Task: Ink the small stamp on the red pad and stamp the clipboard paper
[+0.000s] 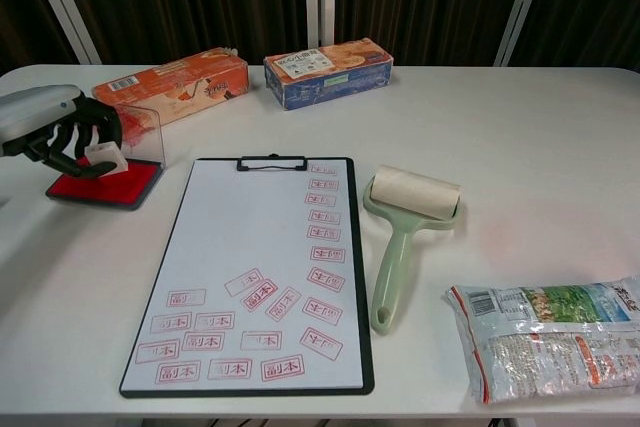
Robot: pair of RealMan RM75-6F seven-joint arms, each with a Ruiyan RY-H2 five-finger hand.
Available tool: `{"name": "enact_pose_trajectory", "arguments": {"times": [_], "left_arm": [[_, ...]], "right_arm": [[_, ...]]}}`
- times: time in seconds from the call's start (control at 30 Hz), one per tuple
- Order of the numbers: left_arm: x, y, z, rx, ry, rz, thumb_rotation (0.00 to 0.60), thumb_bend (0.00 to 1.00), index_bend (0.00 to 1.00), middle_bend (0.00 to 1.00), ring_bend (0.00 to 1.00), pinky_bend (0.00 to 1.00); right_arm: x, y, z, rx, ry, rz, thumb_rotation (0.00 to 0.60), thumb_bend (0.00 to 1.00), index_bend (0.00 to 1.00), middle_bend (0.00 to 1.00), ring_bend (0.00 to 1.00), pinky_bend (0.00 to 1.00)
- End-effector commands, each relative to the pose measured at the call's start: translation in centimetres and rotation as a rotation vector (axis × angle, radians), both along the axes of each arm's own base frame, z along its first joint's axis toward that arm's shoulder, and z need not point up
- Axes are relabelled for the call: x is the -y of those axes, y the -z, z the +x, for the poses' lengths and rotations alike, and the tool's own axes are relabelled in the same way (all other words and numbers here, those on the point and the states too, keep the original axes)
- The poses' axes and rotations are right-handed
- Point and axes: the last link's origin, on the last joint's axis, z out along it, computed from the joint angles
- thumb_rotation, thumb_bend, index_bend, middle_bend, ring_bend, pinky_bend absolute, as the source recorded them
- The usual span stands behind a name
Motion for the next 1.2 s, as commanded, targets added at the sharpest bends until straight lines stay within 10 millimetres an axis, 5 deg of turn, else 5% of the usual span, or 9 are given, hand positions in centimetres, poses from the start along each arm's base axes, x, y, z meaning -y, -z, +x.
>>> {"name": "enact_pose_trajectory", "arguments": {"times": [0.03, 0.8, 1.2], "left_arm": [[0.0, 0.1, -0.1, 0.000, -0.003, -0.003, 0.600, 0.43, 0.69, 0.71, 0.63, 0.73], [-0.3, 0.2, -0.5, 0.011, -0.028, -0.009, 0.600, 0.44, 0.70, 0.71, 0.63, 0.73], [-0.6, -2.7, 1.0, 0.076, 0.028, 0.026, 0.600, 0.45, 0.70, 0.71, 0.63, 0.73]], "right_arm": [[0.0, 0.0, 0.0, 0.000, -0.001, 0.001, 0.600, 0.20, 0.00, 0.00, 0.00, 0.00], [-0.1, 0.1, 0.1, -0.001, -0.003, 0.004, 0.600, 0.20, 0.00, 0.00, 0.00, 0.00], [-0.1, 0.2, 0.1, 0.009, -0.003, 0.003, 0.600, 0.20, 0.00, 0.00, 0.00, 0.00]]}}
